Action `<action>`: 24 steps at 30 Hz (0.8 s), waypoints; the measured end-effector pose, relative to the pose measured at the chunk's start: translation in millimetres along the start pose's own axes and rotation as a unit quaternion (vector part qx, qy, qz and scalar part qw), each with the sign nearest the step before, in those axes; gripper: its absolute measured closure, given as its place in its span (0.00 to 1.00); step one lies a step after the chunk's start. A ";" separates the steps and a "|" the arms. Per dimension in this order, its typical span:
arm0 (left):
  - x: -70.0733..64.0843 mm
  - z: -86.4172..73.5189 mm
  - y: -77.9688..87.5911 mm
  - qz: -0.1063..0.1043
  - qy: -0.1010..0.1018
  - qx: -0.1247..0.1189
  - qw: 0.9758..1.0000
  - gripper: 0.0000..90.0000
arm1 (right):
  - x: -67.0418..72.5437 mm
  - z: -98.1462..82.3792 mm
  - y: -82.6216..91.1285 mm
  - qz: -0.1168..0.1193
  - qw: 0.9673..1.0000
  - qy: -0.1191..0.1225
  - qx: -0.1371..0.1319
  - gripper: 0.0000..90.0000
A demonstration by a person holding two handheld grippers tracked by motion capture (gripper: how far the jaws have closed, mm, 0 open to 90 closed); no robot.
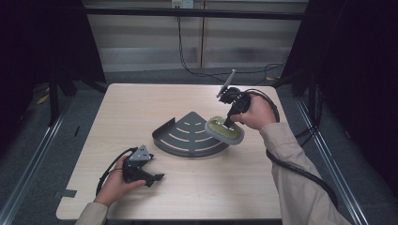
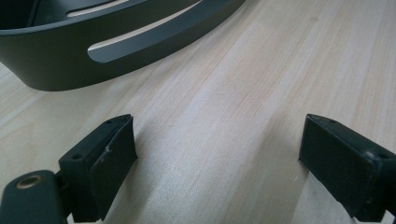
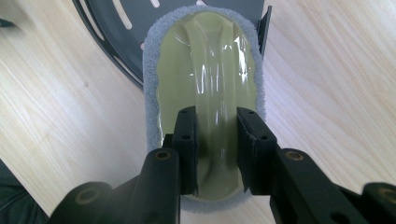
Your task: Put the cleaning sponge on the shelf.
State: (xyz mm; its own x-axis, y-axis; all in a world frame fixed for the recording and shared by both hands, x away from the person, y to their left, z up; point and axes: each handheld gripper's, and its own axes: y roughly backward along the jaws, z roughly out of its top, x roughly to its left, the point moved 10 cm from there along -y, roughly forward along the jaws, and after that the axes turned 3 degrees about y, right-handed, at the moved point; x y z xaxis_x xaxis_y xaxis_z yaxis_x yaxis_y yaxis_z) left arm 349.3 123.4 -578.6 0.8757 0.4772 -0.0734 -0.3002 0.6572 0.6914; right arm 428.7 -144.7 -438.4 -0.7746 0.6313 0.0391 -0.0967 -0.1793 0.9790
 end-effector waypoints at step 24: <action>0.0 -0.1 0.0 0.001 0.000 0.001 1.000 0.11 | -3.4 19.3 -10.9 -0.012 1.000 -0.027 0.001 0.79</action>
State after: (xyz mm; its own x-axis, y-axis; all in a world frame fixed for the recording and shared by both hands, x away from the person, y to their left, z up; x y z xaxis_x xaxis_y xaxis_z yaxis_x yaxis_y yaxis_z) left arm 349.3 123.5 -578.7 0.8756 0.4776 -0.0722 -0.3005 0.6556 0.6927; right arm 444.3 -130.3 -445.4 -0.7370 0.6754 0.0262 -0.1137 -0.1621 0.9802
